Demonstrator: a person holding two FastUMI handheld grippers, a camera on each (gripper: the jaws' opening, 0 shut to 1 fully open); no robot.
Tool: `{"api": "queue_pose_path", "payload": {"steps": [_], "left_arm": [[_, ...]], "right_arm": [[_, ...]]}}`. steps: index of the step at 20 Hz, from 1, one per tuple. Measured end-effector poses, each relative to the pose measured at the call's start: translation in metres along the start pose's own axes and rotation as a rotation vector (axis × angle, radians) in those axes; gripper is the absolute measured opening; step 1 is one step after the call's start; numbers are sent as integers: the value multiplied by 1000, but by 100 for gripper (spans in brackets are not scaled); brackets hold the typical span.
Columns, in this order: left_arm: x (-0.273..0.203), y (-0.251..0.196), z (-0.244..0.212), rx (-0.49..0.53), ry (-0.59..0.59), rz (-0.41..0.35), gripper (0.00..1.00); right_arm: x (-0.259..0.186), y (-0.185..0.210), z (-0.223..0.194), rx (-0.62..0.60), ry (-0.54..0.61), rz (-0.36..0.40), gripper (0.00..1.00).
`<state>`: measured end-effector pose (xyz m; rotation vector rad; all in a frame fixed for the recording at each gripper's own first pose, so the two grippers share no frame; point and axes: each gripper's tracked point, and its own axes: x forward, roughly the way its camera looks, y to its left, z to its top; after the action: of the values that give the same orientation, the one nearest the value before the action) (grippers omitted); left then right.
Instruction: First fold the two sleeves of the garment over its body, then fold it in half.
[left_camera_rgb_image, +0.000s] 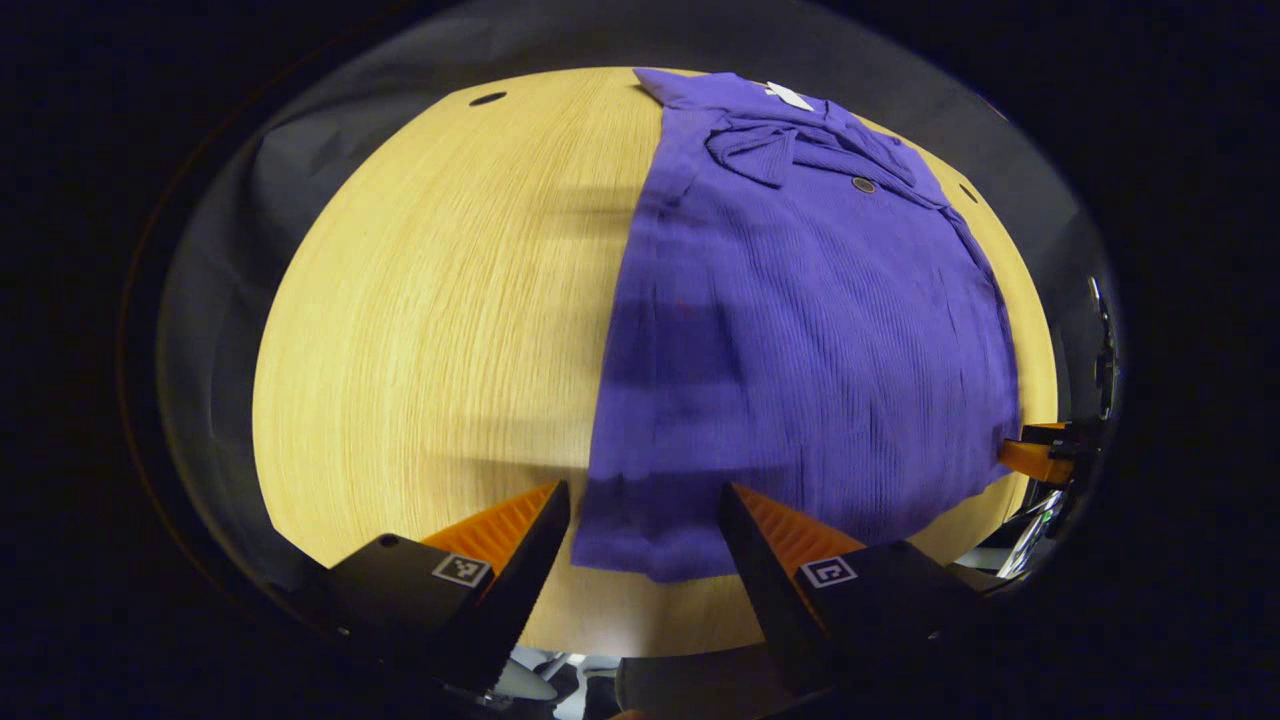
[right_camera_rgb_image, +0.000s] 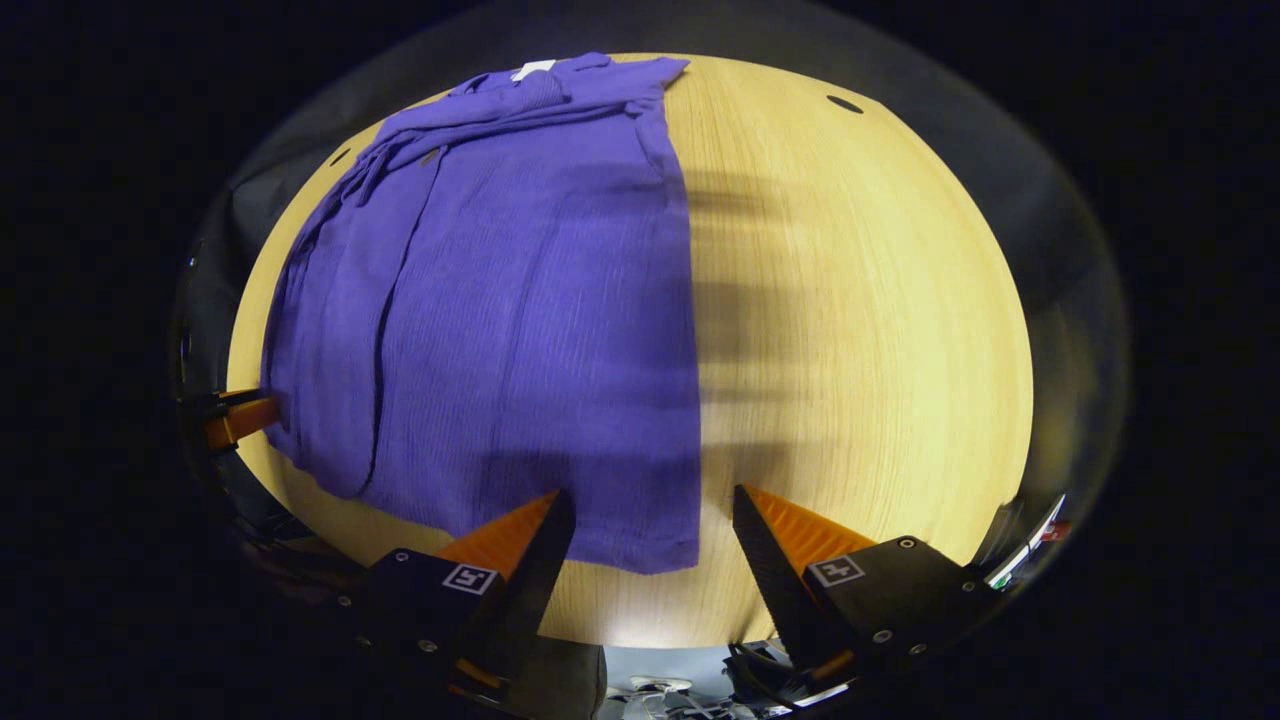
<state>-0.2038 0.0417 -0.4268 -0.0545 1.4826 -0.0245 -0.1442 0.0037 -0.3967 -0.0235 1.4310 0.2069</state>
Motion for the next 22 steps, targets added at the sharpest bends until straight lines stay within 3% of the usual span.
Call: {"api": "queue_pose_path", "payload": {"steps": [3,4,6,9,10,11,14,18,22], "left_arm": [[6,-7,5,13,42,20,92],[2,-8,4,17,53,16,92],[3,-14,6,39,75,4,78],[3,-25,12,52,89,-34,26],[4,-26,14,60,97,-48,17],[3,-26,16,65,106,-63,9],[-8,-25,23,97,97,-82,6],[-40,-35,61,152,25,-114,6],[-85,-40,132,170,-111,-140,6]], "right_arm": [[-1,0,-2,-3,44,0,95],[-1,2,-3,-13,66,0,90],[-1,11,-3,-28,87,6,76],[-1,23,2,-8,85,44,21],[-1,27,2,24,88,62,2],[-5,32,4,54,96,95,5],[-25,42,27,127,53,200,3],[-63,37,75,172,-62,251,3],[-103,35,121,147,-174,273,2]]}}
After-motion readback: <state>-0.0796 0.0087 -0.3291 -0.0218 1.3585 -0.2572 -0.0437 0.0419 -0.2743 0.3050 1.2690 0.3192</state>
